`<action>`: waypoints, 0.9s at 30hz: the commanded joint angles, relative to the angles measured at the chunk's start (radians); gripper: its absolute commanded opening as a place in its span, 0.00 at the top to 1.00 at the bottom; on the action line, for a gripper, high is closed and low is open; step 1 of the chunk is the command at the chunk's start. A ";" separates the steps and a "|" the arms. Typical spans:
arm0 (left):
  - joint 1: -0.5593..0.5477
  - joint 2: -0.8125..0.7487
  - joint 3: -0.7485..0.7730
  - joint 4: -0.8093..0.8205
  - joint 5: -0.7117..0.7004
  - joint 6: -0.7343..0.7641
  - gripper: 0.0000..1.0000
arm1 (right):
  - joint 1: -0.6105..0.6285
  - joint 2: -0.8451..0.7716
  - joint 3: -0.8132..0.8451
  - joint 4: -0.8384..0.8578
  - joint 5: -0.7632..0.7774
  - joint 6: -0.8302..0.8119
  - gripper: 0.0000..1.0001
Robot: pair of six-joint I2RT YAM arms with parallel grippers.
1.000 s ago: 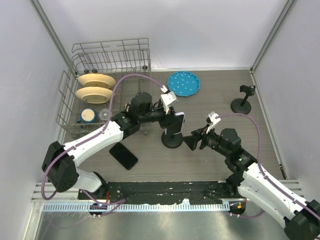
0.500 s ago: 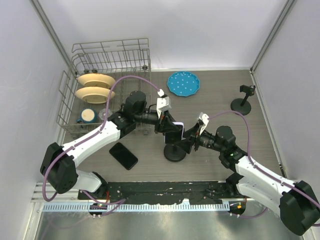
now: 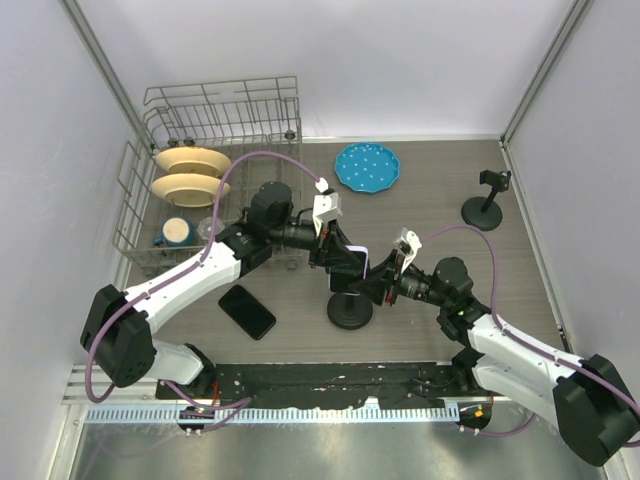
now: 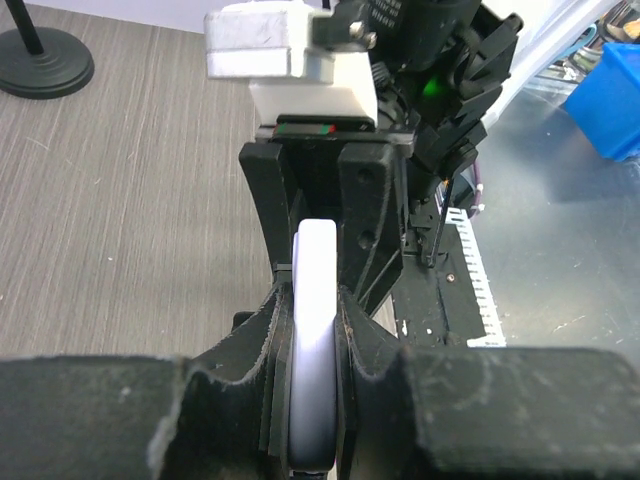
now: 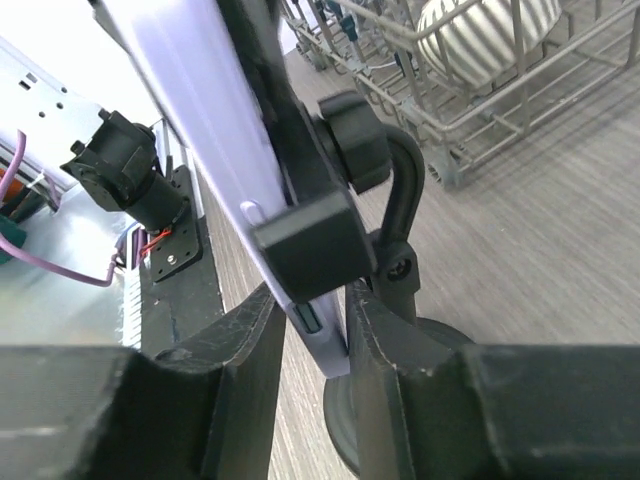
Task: Place the phone on the phone stand
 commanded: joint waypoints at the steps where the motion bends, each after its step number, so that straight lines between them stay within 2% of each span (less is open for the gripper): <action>1: -0.002 -0.029 0.027 0.167 0.045 -0.065 1.00 | -0.002 0.044 -0.026 0.204 -0.048 0.106 0.67; 3: -0.002 -0.029 0.027 0.175 0.048 -0.079 1.00 | 0.000 0.047 -0.030 0.224 -0.045 0.112 0.71; 6: -0.001 -0.028 0.028 0.185 0.048 -0.091 1.00 | -0.002 0.041 -0.031 0.221 -0.045 0.111 0.85; 7: -0.002 -0.025 0.028 0.190 0.051 -0.097 1.00 | -0.002 0.039 -0.031 0.220 -0.045 0.109 0.96; 8: -0.002 -0.022 0.030 0.192 0.056 -0.102 1.00 | 0.000 0.038 -0.031 0.217 -0.043 0.105 0.99; 12: -0.002 -0.011 0.044 0.195 0.047 -0.122 0.99 | -0.002 0.015 -0.049 0.204 0.024 0.071 0.99; 13: -0.002 -0.009 0.045 0.193 0.019 -0.137 0.94 | -0.002 0.001 -0.054 0.191 0.051 0.054 0.99; 14: -0.002 -0.011 0.047 0.193 0.001 -0.148 0.77 | -0.002 -0.032 -0.066 0.174 0.074 0.022 0.99; 17: -0.002 -0.020 0.053 0.181 -0.061 -0.182 0.51 | -0.002 -0.091 -0.082 0.154 0.145 -0.035 0.99; 18: -0.001 -0.025 0.062 0.173 -0.068 -0.186 0.23 | -0.002 -0.099 -0.080 0.151 0.166 -0.047 0.99; 19: -0.002 -0.029 0.065 0.167 -0.078 -0.195 0.06 | -0.003 -0.105 -0.076 0.149 0.168 -0.056 0.99; 20: -0.002 -0.048 0.065 0.155 -0.103 -0.205 0.00 | -0.002 -0.108 -0.066 0.140 0.174 -0.067 0.99; 22: -0.001 -0.074 0.061 0.130 -0.133 -0.191 0.00 | -0.002 -0.116 -0.054 0.126 0.194 -0.095 0.99; 27: -0.002 -0.183 -0.002 0.052 -0.350 -0.114 0.03 | -0.002 -0.206 -0.043 0.080 0.266 -0.116 0.99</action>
